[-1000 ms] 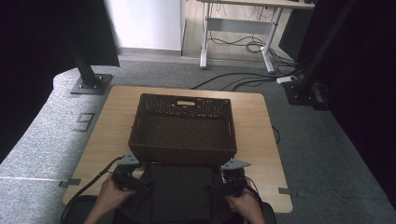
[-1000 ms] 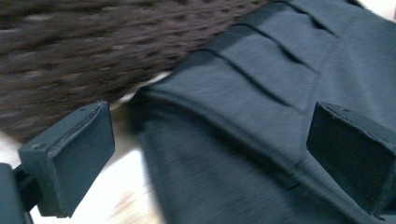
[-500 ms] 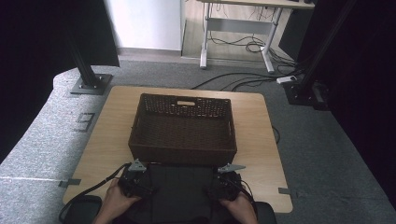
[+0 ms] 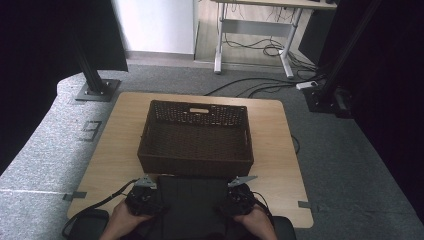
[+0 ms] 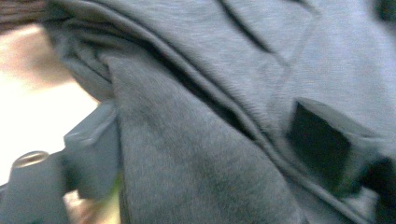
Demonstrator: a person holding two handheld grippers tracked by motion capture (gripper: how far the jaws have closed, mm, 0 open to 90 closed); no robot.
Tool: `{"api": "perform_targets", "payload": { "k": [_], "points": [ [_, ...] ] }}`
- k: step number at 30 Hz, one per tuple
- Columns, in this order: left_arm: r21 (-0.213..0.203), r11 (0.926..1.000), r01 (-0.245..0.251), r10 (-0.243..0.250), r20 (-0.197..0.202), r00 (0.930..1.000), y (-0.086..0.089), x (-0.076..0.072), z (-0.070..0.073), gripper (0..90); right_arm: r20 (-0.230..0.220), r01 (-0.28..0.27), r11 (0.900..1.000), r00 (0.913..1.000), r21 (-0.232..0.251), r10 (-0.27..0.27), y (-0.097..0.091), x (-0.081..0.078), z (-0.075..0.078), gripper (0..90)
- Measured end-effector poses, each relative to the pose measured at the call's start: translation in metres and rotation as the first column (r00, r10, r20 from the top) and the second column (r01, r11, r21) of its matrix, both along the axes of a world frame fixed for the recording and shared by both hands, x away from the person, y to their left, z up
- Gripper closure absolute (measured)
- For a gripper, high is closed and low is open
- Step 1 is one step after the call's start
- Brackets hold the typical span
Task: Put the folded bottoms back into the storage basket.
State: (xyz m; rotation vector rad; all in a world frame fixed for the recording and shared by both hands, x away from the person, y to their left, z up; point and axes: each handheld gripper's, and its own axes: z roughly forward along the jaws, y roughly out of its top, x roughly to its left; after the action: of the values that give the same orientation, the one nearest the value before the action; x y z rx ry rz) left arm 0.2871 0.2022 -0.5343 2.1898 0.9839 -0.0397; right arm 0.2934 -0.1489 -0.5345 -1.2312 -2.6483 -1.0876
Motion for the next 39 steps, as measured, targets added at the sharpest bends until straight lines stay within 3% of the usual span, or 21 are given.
{"api": "perform_targets", "payload": {
  "k": [3, 9, 13, 16, 17, 20, 23, 25, 28, 34, 39],
  "points": [
    [-0.043, 0.9986, 0.030, -0.031, -0.033, 0.9990, -0.001, 0.001, -0.001, 29.4, -0.026, -0.016, 0.9998, 0.9995, 0.006, 0.017, 0.004, 0.002, 0.002, 25.8],
    [-0.052, 0.9978, 0.042, -0.044, -0.036, 0.9984, -0.005, 0.004, -0.001, 34.9, -0.105, -0.032, 0.9928, 0.9934, 0.115, 0.044, 0.004, 0.009, -0.002, 36.6],
    [-0.046, 0.9980, 0.043, -0.045, -0.025, 0.9987, -0.009, 0.006, -0.002, 36.8, -0.154, -0.037, 0.9794, 0.9857, 0.199, 0.069, 0.004, 0.013, -0.008, 42.0],
    [-0.051, 0.9978, 0.043, -0.044, -0.022, 0.9988, -0.011, 0.008, -0.002, 38.5, -0.186, -0.054, 0.9593, 0.9765, 0.277, 0.109, 0.009, 0.015, -0.014, 44.0],
    [-0.050, 0.9978, 0.043, -0.044, -0.021, 0.9988, -0.012, 0.008, -0.002, 39.0, -0.184, -0.062, 0.9571, 0.9757, 0.283, 0.118, 0.012, 0.015, -0.015, 44.2],
    [-0.049, 0.9980, 0.040, -0.041, -0.022, 0.9989, -0.013, 0.009, -0.002, 41.8, -0.143, -0.088, 0.9666, 0.9817, 0.241, 0.125, 0.020, 0.013, -0.013, 48.7],
    [-0.078, 0.9954, 0.057, -0.060, -0.040, 0.9974, -0.011, 0.009, -0.004, 51.3, -0.126, -0.089, 0.9681, 0.9846, 0.234, 0.121, 0.020, 0.011, -0.013, 54.6],
    [-0.083, 0.9939, 0.072, -0.074, -0.020, 0.9971, -0.011, 0.009, -0.002, 59.4, -0.096, -0.100, 0.9695, 0.9877, 0.224, 0.124, 0.021, 0.008, -0.011, 57.7],
    [-0.087, 0.9927, 0.084, -0.083, 0.005, 0.9965, -0.009, 0.007, 0.000, 63.6, -0.035, -0.124, 0.9715, 0.9904, 0.202, 0.134, 0.022, 0.002, -0.006, 60.1],
    [-0.135, 0.9851, 0.107, -0.099, 0.062, 0.9931, -0.004, 0.006, 0.012, 66.4, 0.067, -0.152, 0.9692, 0.9876, 0.193, 0.142, 0.022, -0.005, 0.004, 61.9],
    [-0.163, 0.9791, 0.122, -0.103, 0.117, 0.9877, 0.001, 0.005, 0.025, 66.6, 0.148, -0.169, 0.9646, 0.9790, 0.203, 0.140, 0.023, -0.009, 0.015, 62.1]
  ]
}}
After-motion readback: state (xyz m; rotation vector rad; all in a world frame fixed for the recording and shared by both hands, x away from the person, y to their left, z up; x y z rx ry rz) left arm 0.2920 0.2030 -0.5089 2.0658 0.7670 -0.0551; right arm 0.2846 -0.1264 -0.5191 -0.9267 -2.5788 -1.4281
